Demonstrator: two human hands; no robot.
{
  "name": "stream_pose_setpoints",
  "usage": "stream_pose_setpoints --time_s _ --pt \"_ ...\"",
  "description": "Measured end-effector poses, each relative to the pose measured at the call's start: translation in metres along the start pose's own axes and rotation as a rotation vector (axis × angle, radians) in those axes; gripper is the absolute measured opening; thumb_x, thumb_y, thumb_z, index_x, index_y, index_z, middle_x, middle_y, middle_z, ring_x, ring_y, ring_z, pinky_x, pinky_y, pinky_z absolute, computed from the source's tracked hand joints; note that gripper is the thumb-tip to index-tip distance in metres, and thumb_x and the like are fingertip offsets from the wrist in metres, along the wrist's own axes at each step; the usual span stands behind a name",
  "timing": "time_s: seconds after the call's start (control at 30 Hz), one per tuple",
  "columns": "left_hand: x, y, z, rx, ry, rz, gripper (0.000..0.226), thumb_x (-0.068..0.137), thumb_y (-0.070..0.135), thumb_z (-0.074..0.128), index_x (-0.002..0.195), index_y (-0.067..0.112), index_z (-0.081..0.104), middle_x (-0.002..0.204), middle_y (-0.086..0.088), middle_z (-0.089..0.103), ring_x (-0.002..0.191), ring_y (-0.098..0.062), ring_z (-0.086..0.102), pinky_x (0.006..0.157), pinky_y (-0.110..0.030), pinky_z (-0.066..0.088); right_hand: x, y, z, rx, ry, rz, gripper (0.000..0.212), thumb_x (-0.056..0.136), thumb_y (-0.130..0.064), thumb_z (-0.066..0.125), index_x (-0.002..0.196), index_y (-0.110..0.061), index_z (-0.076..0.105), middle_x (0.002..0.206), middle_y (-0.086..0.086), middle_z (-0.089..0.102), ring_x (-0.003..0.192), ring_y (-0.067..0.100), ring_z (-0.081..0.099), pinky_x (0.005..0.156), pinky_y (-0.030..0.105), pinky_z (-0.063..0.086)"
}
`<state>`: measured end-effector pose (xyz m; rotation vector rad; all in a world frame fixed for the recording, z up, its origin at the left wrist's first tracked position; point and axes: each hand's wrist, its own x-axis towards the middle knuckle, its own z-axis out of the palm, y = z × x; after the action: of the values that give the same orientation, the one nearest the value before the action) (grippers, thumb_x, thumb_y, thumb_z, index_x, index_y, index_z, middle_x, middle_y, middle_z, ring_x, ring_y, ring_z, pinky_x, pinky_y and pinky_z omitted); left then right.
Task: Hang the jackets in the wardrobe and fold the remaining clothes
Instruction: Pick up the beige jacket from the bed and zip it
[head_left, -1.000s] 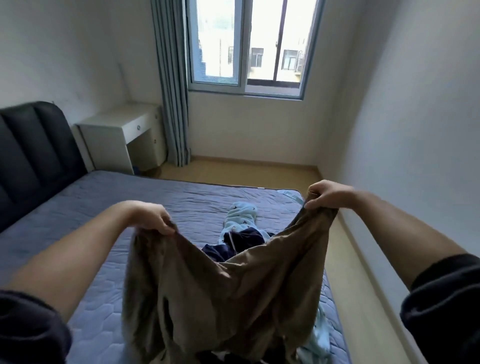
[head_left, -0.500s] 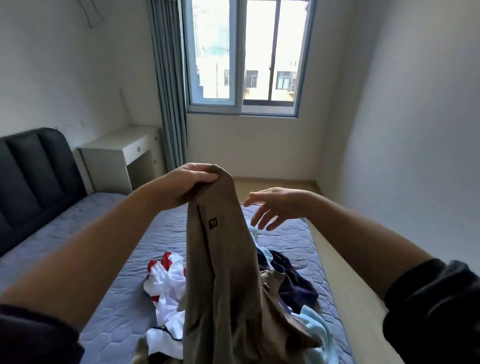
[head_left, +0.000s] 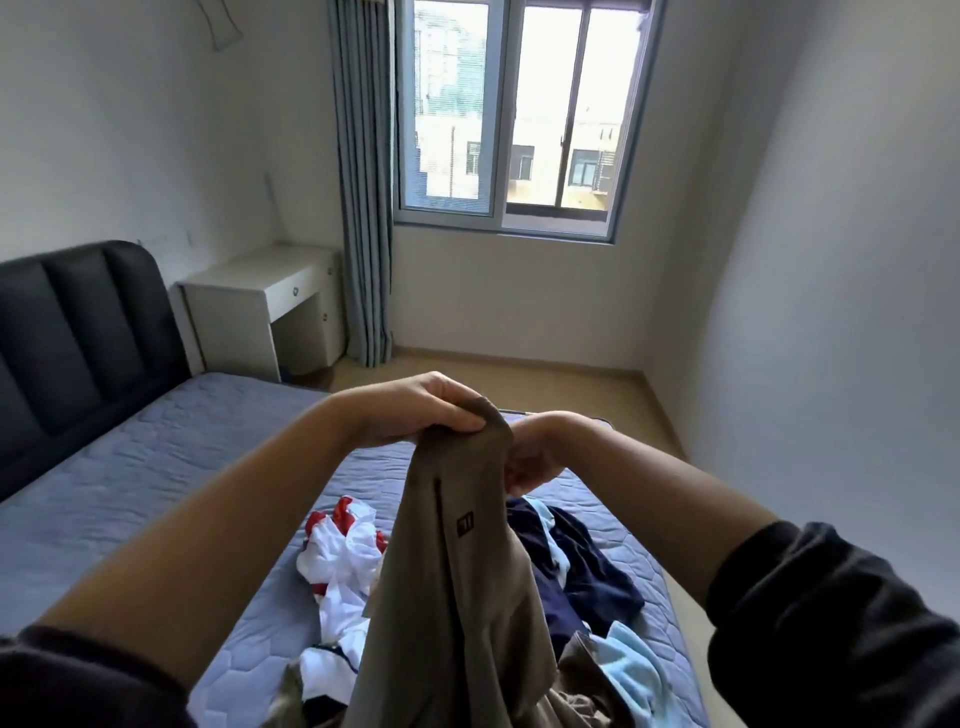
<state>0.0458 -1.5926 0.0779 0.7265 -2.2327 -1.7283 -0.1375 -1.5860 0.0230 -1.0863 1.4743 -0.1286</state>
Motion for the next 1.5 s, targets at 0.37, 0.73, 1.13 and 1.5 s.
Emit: stream_pose_setpoints --time_s 0.37,0.73,1.13,1.5 --pt "0.008 -0.027 -0.019 0.153 -0.281 -0.288 0.035 0.099 0.021 0.049 0.131 0.006 0.054 0.118 -0.015 0.066 0.101 -0.027 0.066 0.085 -0.034 0.056 -0.052 -0.027 -0.024 0.281 0.481 -0.405 0.032 0.085 0.012 0.043 0.066 -0.014 0.044 0.059 0.003 0.043 0.039 0.009 0.048 0.039 0.019 0.041" --pt "0.092 0.016 0.003 0.323 0.213 0.314 0.042 0.084 -0.009 0.063 0.122 0.006 0.055 0.099 0.000 0.061 0.083 -0.004 0.058 0.076 -0.023 0.051 -0.203 -0.078 -0.067 0.067 0.553 -0.758 0.015 0.085 -0.014 0.068 0.075 -0.022 0.060 0.078 0.001 0.059 0.070 0.013 0.058 0.050 0.019 0.048" --pt "0.072 0.101 -0.030 0.780 0.675 0.542 0.030 0.083 0.045 0.068 0.101 0.021 0.061 0.085 0.007 0.063 0.076 -0.011 0.056 0.068 -0.027 0.039 -0.241 -0.026 -0.112 -0.544 1.418 -0.508 0.019 0.088 -0.014 0.061 0.096 -0.001 0.072 0.092 0.016 0.070 0.087 0.025 0.065 0.060 0.022 0.040" --pt "0.027 0.084 -0.062 0.449 0.908 0.157 0.017 0.094 0.017 0.050 0.081 0.011 0.060 0.085 -0.014 0.061 0.082 -0.022 0.054 0.070 -0.030 0.037 -0.258 -0.029 -0.115 -0.387 1.530 -0.502 0.026 0.083 -0.005 0.051 0.099 -0.001 0.072 0.092 0.018 0.068 0.085 0.029 0.060 0.068 0.027 0.043"
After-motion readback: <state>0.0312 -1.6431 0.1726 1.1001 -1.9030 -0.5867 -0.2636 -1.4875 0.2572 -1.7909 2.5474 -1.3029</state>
